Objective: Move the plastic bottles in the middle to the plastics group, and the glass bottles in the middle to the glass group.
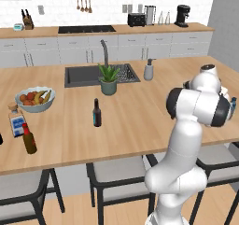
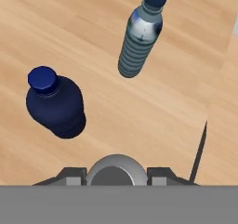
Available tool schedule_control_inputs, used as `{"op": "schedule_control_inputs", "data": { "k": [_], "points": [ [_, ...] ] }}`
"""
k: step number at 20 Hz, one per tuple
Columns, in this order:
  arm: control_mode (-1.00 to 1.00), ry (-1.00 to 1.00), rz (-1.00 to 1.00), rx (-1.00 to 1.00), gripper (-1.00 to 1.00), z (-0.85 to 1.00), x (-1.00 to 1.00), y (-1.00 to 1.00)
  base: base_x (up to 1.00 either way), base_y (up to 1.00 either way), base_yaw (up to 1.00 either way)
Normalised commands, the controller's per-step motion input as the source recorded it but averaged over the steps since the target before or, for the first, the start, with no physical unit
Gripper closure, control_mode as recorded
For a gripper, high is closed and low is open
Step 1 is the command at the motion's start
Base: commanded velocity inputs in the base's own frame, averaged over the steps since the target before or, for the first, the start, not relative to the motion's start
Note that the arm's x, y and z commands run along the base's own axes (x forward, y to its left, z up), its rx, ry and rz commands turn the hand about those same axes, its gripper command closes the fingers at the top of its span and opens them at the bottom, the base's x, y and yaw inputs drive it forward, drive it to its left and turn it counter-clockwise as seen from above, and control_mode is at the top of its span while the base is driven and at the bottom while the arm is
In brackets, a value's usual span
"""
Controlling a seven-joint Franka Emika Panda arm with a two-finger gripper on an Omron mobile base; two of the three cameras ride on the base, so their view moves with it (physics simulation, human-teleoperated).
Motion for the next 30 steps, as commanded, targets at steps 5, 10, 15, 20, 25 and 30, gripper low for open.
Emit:
{"op": "schedule_control_inputs", "data": {
  "k": [5, 10, 15, 20, 25, 30],
  "points": [
    [-1.0, 0.0, 0.0, 0.02, 1.0, -0.12, 0.03, -0.19, 0.0, 0.0, 0.0],
    [-1.0, 0.0, 0.0, 0.0, 1.0, -0.07, 0.09, -0.15, 0.0, 0.0, 0.0],
    [-1.0, 0.0, 0.0, 0.0, 1.0, -0.1, 0.08, -0.07, 0.0, 0.0, 0.0],
    [-1.0, 0.0, 0.0, 0.02, 1.0, -0.11, 0.01, -0.1, 0.0, 0.0, 0.0],
    [-1.0, 0.0, 0.0, 0.0, 1.0, -0.16, 0.0, -0.01, 0.0, 0.0, 0.0],
    [-1.0, 0.0, 0.0, 0.01, 1.0, -0.21, 0.0, -0.03, 0.0, 0.0, 0.0]
  ]
}}
